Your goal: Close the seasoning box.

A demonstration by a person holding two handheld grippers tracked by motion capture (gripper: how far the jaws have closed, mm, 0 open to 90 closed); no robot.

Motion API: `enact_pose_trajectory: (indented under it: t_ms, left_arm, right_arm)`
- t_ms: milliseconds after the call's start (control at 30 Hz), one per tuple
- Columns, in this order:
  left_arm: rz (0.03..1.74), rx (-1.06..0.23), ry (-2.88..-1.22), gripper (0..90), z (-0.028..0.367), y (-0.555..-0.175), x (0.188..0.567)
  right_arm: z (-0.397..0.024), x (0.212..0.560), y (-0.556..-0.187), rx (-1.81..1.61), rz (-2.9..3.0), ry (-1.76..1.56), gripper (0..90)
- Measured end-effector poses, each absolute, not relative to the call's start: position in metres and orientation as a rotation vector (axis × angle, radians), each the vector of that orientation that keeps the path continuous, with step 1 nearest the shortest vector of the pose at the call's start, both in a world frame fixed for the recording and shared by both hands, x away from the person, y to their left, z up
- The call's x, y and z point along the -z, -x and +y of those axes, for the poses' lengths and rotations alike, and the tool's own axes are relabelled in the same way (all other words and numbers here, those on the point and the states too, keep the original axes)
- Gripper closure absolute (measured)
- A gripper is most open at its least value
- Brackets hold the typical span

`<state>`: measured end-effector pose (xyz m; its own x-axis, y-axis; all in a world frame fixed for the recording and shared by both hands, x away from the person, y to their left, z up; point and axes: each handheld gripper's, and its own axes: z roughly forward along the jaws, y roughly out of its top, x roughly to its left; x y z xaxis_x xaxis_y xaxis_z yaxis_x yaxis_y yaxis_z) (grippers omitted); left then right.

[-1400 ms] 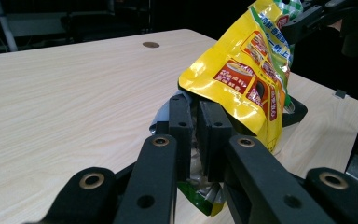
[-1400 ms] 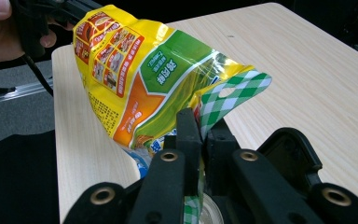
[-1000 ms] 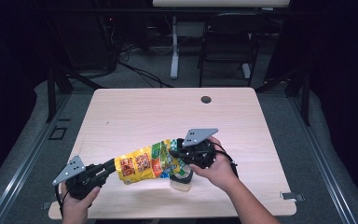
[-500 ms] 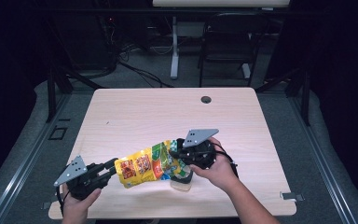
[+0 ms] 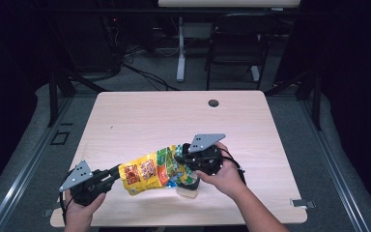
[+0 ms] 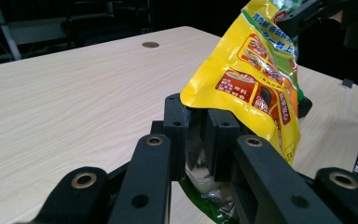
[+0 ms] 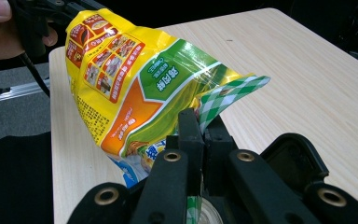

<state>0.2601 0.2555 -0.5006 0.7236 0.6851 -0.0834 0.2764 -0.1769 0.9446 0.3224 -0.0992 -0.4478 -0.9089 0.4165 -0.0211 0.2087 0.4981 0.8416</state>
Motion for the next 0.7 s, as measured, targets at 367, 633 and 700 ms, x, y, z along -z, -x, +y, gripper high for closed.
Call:
enact_pose_trajectory:
  t_ms: [367, 633, 700]
  left_arm:
    - [0.773, -0.482, -1.777, 87.5, 0.256, -0.258, 0.494]
    - [0.747, -0.521, -1.782, 88.2, 0.255, -0.254, 0.489]
    - [0.739, -0.528, -1.786, 88.3, 0.255, -0.254, 0.488]
  right_arm:
    - [-0.098, 0.444, -0.325, -1.363, 2.515, -0.541, 84.2]
    - [-0.101, 0.443, -0.329, -1.387, 2.544, -0.590, 78.8]
    - [-0.103, 0.442, -0.329, -1.403, 2.552, -0.593, 76.9]
